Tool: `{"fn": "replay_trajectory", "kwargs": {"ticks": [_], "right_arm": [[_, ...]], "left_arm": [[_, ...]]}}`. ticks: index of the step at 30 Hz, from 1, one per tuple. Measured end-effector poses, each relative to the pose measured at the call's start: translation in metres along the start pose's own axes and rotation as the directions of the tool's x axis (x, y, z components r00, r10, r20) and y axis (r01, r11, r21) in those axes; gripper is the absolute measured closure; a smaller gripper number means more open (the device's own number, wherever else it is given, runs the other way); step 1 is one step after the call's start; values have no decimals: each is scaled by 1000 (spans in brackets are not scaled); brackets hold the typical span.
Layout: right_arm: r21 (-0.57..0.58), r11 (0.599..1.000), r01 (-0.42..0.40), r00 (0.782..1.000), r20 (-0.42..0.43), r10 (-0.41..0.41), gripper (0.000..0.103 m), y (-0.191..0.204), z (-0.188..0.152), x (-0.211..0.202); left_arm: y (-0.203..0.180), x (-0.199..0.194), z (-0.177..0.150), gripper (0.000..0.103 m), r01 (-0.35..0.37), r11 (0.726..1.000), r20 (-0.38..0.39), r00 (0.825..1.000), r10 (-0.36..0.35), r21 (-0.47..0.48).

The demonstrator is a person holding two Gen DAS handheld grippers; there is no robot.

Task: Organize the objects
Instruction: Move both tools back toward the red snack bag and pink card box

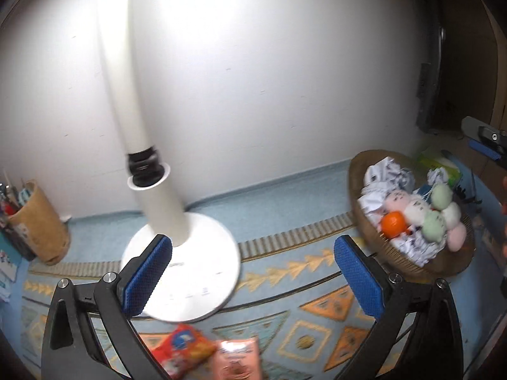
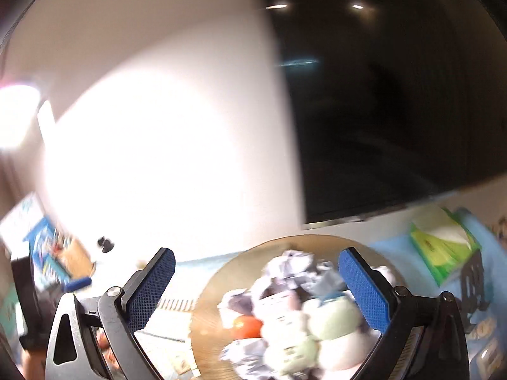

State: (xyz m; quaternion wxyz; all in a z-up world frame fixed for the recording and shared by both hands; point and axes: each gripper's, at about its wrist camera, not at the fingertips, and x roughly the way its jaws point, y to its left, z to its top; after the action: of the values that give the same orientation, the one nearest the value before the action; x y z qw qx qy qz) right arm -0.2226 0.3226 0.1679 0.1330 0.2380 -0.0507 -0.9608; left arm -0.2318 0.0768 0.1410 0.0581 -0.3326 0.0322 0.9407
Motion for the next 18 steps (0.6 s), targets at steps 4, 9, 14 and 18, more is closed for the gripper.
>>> {"fn": "replay_trajectory", "kwargs": {"ticks": [4, 9, 14, 18], "right_arm": [[-135, 973, -189, 979, -104, 176, 0, 76, -43, 19], [-324, 899, -295, 915, -368, 167, 0, 177, -124, 71], [-402, 847, -347, 861, -495, 118, 0, 204, -181, 107], [-318, 898, -304, 859, -499, 114, 0, 190, -185, 121]], "left_arm": [[54, -6, -38, 0, -58, 998, -64, 996, 57, -1], [88, 6, -83, 0, -43, 999, -172, 984, 45, 18], [91, 26, -106, 0, -27, 998, -220, 975, 38, 53], [99, 38, -108, 0, 13, 1000, -248, 969, -19, -25]]}}
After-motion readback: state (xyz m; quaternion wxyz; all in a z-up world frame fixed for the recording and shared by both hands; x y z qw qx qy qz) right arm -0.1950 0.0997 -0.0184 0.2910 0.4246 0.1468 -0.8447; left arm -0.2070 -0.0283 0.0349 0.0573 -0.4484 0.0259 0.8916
